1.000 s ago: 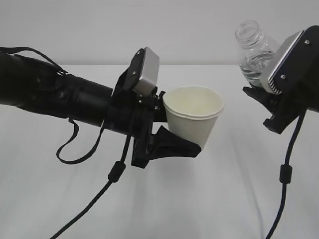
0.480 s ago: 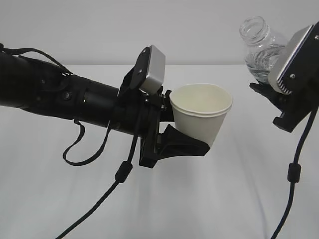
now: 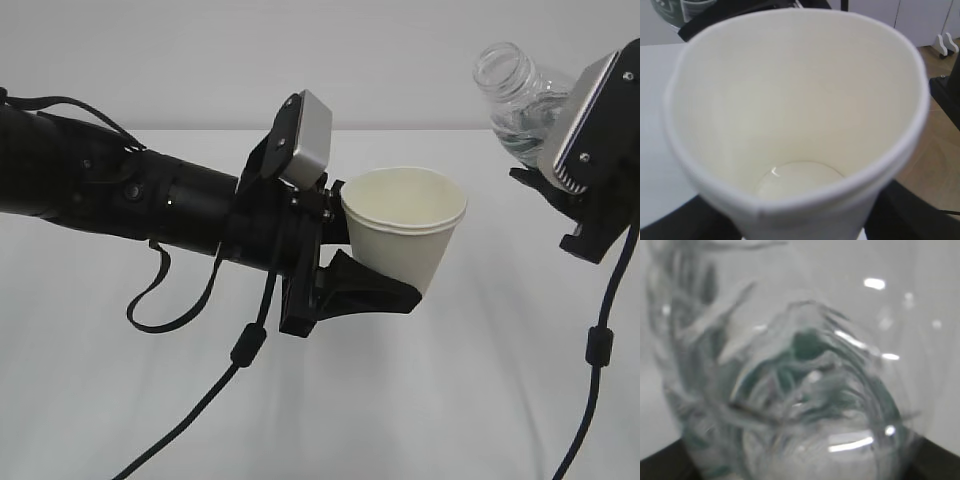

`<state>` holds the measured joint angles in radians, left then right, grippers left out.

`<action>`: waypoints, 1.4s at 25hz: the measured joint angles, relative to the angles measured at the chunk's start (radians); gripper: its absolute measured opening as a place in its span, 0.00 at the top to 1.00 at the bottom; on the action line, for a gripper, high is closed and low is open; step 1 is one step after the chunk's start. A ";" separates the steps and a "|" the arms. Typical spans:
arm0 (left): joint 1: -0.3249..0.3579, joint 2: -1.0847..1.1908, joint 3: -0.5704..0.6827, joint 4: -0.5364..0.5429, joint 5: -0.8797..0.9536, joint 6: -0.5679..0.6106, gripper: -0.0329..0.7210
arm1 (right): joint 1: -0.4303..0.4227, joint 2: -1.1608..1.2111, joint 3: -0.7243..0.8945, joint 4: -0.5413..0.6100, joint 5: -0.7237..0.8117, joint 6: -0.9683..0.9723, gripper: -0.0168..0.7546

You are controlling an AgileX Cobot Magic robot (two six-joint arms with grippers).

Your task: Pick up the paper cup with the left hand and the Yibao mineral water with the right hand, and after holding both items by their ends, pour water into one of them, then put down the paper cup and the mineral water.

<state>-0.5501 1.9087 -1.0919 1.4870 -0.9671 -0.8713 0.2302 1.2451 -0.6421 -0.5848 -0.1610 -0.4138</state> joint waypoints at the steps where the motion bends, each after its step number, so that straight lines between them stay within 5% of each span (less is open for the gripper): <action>1: 0.000 0.000 0.000 0.000 0.000 0.000 0.36 | 0.000 0.000 -0.005 0.000 0.005 0.000 0.33; 35: 0.000 -0.012 0.000 0.006 -0.016 0.000 0.36 | 0.043 0.000 -0.045 -0.186 0.072 0.000 0.33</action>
<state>-0.5503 1.8965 -1.0919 1.4928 -0.9832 -0.8713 0.2730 1.2451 -0.6872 -0.7707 -0.0893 -0.4138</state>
